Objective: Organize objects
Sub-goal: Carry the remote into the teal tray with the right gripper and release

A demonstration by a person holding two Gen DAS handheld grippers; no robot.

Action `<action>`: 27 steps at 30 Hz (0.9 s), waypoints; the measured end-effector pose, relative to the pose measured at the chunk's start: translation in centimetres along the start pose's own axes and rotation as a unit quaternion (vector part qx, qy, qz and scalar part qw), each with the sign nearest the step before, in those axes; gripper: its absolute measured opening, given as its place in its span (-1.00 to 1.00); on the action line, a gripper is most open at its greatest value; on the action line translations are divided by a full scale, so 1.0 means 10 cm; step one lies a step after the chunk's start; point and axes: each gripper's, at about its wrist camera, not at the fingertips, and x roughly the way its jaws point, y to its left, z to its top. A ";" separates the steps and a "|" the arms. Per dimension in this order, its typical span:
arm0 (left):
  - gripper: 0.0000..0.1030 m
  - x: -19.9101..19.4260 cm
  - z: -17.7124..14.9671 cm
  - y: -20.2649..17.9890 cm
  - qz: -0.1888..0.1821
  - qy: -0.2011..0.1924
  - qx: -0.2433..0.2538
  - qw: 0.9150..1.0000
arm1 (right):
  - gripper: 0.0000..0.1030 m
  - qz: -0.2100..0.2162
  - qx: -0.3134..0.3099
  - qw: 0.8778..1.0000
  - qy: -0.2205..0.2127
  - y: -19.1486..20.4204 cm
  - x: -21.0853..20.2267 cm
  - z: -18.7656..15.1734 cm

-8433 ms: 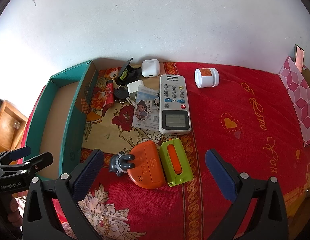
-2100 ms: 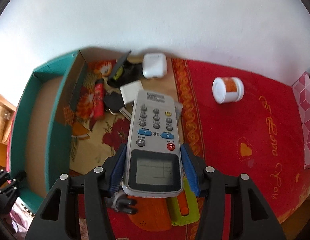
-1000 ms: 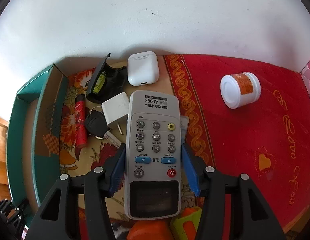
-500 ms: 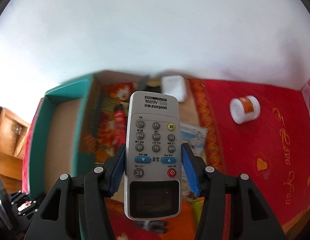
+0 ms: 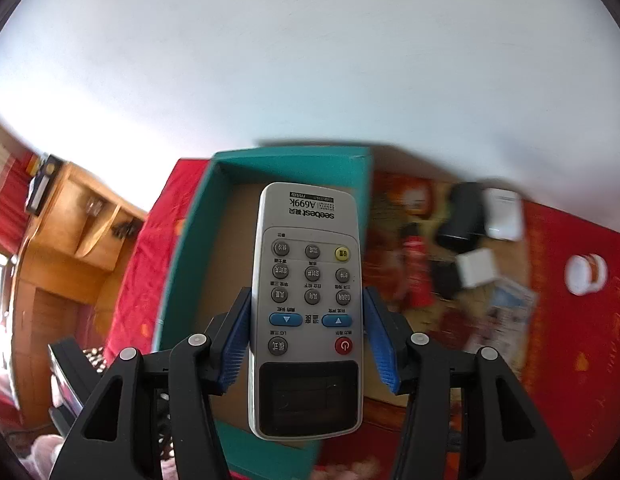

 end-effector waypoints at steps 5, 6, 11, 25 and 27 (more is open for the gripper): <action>-0.80 -0.02 -0.03 0.01 -0.002 -0.004 0.002 1.000 | 0.06 0.006 -0.005 0.999 0.045 0.35 0.53 0.16; -0.80 -0.02 -0.03 0.00 -0.003 -0.005 0.003 1.000 | 0.06 0.006 -0.003 0.999 0.051 0.37 0.62 0.19; -0.80 -0.04 -0.05 0.01 -0.006 -0.009 0.005 1.000 | 0.06 -0.021 0.000 0.997 0.079 0.58 1.15 0.35; -0.79 -0.04 -0.07 0.06 -0.015 -0.013 0.004 1.000 | 0.11 -0.023 -0.016 0.996 0.089 0.85 1.68 0.53; -0.79 -0.04 -0.07 0.07 -0.016 -0.012 0.004 1.000 | 0.12 -0.023 -0.039 0.996 0.082 0.87 1.60 0.54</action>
